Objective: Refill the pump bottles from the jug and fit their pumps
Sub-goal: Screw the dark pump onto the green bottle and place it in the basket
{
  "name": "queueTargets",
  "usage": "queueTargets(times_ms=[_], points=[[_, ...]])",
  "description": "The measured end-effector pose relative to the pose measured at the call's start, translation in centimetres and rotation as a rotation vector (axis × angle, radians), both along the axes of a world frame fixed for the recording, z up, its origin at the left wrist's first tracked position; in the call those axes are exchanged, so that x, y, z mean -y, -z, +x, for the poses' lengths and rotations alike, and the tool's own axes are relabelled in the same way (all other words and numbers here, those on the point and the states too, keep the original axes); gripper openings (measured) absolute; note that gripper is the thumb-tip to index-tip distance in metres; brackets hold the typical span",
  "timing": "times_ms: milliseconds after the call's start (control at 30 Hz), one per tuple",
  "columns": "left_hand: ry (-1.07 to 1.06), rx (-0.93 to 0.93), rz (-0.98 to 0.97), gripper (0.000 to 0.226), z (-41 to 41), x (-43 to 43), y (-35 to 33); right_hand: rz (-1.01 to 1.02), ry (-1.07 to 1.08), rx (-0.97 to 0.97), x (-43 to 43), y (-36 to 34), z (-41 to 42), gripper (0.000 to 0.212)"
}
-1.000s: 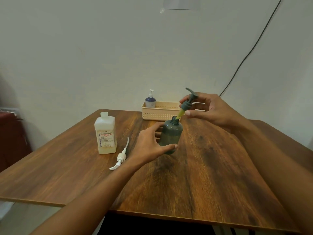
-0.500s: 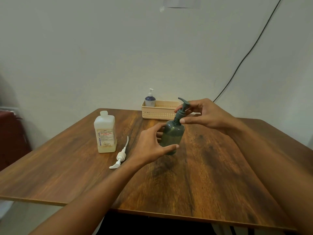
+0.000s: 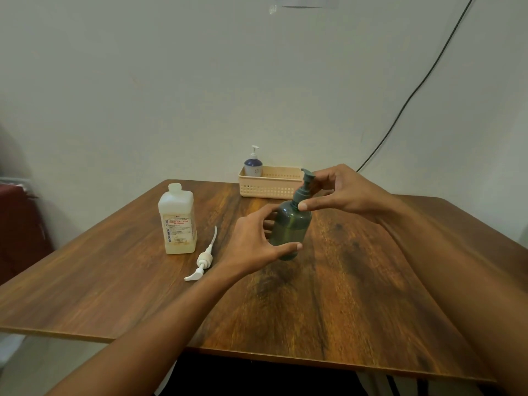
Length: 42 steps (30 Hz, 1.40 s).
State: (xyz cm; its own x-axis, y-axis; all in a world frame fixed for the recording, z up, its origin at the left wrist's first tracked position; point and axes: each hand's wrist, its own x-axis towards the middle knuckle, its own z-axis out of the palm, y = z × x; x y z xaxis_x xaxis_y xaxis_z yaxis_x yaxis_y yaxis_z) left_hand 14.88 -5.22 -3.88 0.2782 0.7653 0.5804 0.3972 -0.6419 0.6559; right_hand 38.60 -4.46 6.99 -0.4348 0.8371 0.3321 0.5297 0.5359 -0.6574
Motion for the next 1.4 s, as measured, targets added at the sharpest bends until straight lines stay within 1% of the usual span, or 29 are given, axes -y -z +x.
queueTargets(times_ms=[133,233,267,300,433,533,600,733,800,867,900,967,1033,1100,1133,1233,1333,1400], points=[[0.008,0.021,-0.010,0.081,0.3,0.4,0.1,0.006,0.043,-0.002,0.0,0.2,-0.3,0.041],[0.004,0.037,-0.018,0.083,0.5,0.5,0.0,0.002,0.093,-0.041,0.3,0.7,-1.1,0.064],[0.003,0.042,-0.021,0.083,0.5,0.5,0.0,0.005,0.099,-0.051,0.3,0.9,-1.2,0.069],[0.006,0.047,-0.023,0.082,0.6,0.6,0.0,0.000,0.094,-0.069,0.4,1.0,-1.3,0.069],[0.029,0.050,-0.037,0.080,0.5,0.6,0.0,-0.128,0.015,-0.249,0.5,1.0,-0.7,0.046],[0.032,0.051,-0.043,0.081,0.5,0.5,-0.1,-0.167,-0.014,-0.277,0.4,1.2,-0.6,0.038],[0.028,0.055,-0.056,0.082,0.6,0.6,0.0,-0.143,0.010,-0.277,0.2,1.4,-0.9,0.040],[0.017,0.060,-0.054,0.085,1.0,0.8,-0.2,-0.046,0.066,-0.361,-0.1,2.1,-2.1,0.063],[0.014,0.058,-0.063,0.086,1.1,0.9,-0.2,-0.032,0.097,-0.405,-0.2,2.8,-2.8,0.069],[0.016,0.062,-0.069,0.084,1.1,1.0,-0.1,-0.036,0.112,-0.394,-0.2,3.1,-3.0,0.066],[0.019,0.067,-0.069,0.083,1.1,1.0,0.0,-0.049,0.101,-0.386,-0.3,3.1,-2.8,0.061],[0.020,0.073,-0.067,0.081,0.9,0.9,-0.1,-0.113,0.033,-0.385,-0.1,2.6,-2.0,0.047],[0.021,0.071,-0.066,0.082,0.8,0.8,-0.2,-0.163,-0.054,-0.348,0.2,2.0,-1.3,0.042],[0.023,0.069,-0.059,0.083,0.6,0.7,-0.4,-0.138,-0.062,-0.264,0.4,1.5,-1.1,0.036],[0.021,0.070,-0.054,0.083,0.6,0.7,-0.4,-0.105,-0.033,-0.234,0.5,1.3,-1.2,0.036],[0.022,0.086,-0.041,0.084,0.7,0.9,-0.4,-0.004,0.073,-0.250,0.8,1.2,-2.0,0.047],[0.032,0.080,-0.037,0.084,1.0,1.0,-0.3,0.031,0.142,-0.317,1.0,2.0,-3.1,0.071],[0.037,0.072,-0.039,0.085,1.0,1.0,-0.2,0.041,0.156,-0.291,0.8,2.5,-3.1,0.075]])
